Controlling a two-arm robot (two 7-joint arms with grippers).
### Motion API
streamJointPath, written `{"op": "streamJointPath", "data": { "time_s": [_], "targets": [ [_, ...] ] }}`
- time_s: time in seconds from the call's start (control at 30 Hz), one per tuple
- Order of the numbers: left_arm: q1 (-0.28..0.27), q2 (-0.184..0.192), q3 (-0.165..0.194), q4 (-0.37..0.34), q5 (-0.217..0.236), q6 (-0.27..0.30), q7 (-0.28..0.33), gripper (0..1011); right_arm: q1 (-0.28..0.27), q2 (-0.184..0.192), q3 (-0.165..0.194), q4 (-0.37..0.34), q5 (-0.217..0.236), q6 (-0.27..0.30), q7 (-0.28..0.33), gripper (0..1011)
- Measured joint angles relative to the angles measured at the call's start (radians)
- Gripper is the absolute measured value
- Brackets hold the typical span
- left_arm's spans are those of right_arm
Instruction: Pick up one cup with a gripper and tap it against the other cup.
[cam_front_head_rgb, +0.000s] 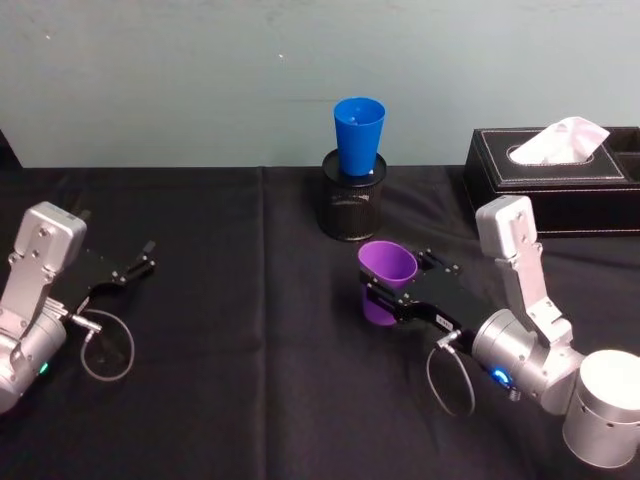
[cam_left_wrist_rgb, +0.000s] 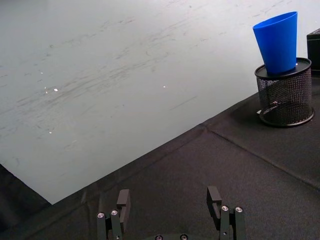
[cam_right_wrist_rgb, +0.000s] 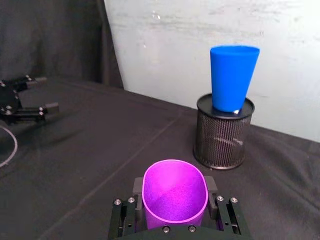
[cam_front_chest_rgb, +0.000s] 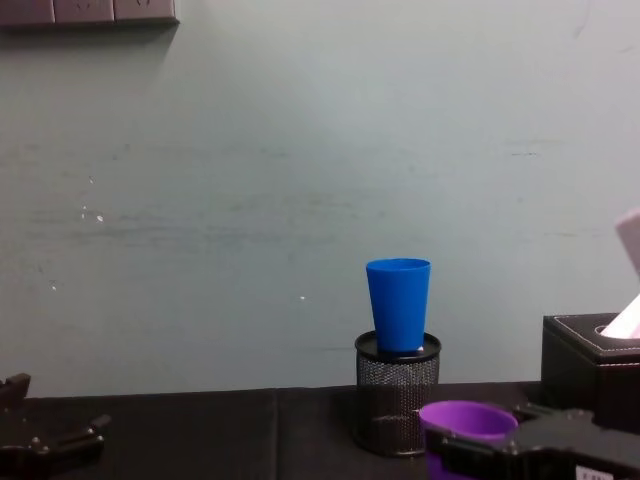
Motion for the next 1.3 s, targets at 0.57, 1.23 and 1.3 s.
{"op": "streamJointPath", "data": {
  "time_s": [0.57, 1.23, 1.3],
  "targets": [
    [0.000, 0.000, 0.000, 0.000, 0.000, 0.000, 0.000, 1000, -0.002, -0.028, 0.012, 0.025, -0.044, 0.025, 0.008, 720],
    [0.000, 0.000, 0.000, 0.000, 0.000, 0.000, 0.000, 1000, -0.002, -0.029, 0.013, 0.026, -0.043, 0.027, 0.012, 965],
    [0.000, 0.000, 0.000, 0.000, 0.000, 0.000, 0.000, 1000, -0.002, -0.029, 0.013, 0.026, -0.043, 0.027, 0.012, 998]
  ]
}}
